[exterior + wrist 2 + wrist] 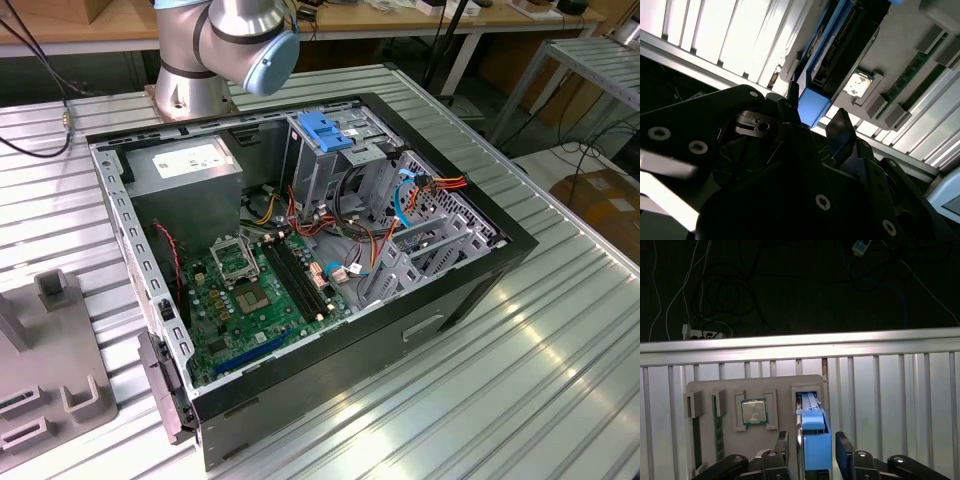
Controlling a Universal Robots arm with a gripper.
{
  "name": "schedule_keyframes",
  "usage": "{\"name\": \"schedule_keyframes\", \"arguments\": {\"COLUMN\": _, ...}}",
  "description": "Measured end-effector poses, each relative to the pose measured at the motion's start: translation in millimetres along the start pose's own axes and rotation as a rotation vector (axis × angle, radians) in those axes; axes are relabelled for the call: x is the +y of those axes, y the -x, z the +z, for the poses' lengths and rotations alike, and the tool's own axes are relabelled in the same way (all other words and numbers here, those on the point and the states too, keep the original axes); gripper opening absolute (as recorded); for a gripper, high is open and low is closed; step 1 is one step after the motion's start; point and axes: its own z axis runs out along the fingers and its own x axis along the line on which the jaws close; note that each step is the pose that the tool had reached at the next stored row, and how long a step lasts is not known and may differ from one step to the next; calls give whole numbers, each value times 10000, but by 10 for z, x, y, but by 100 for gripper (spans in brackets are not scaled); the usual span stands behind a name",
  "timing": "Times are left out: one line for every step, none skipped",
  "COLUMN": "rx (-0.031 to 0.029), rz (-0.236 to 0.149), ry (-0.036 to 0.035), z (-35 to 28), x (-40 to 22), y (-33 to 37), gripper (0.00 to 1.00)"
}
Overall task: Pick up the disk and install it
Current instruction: 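Pick up the disk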
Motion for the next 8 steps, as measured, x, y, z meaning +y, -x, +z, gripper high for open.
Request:
{"name": "schedule_keyframes", "arguments": {"rx": 1, "rz": 0, "ry": 1, "z": 18, "x": 3, "y": 5, "gripper": 50}}
{"name": "schedule_keyframes", "arguments": {"rx": 1, "rz": 0, "ry": 1, "z": 29, "x": 3, "y": 8, "gripper": 50}}
{"name": "schedule_keyframes", "arguments": {"rx": 1, "rz": 0, "ry": 1, "z": 41, "x": 4, "y": 10, "gripper": 50}}
{"name": "schedule_keyframes", "arguments": {"rx": 1, "rz": -1, "ry": 1, "z": 54, "x": 5, "y": 12, "gripper": 50}}
{"name": "schedule_keyframes", "arguments": {"rx": 1, "rz": 0, "ry": 1, "z": 67, "x": 6, "y": 13, "gripper": 50}}
{"name": "schedule_keyframes", "arguments": {"rx": 1, "rz": 0, "ry": 1, "z": 91, "x": 8, "y": 14, "gripper": 50}}
{"name": "schedule_keyframes", "arguments": {"rx": 1, "rz": -1, "ry": 1, "z": 105, "x": 9, "y": 14, "gripper": 50}}
{"name": "schedule_keyframes", "arguments": {"rx": 1, "rz": -1, "ry": 1, "z": 121, "x": 10, "y": 15, "gripper": 50}}
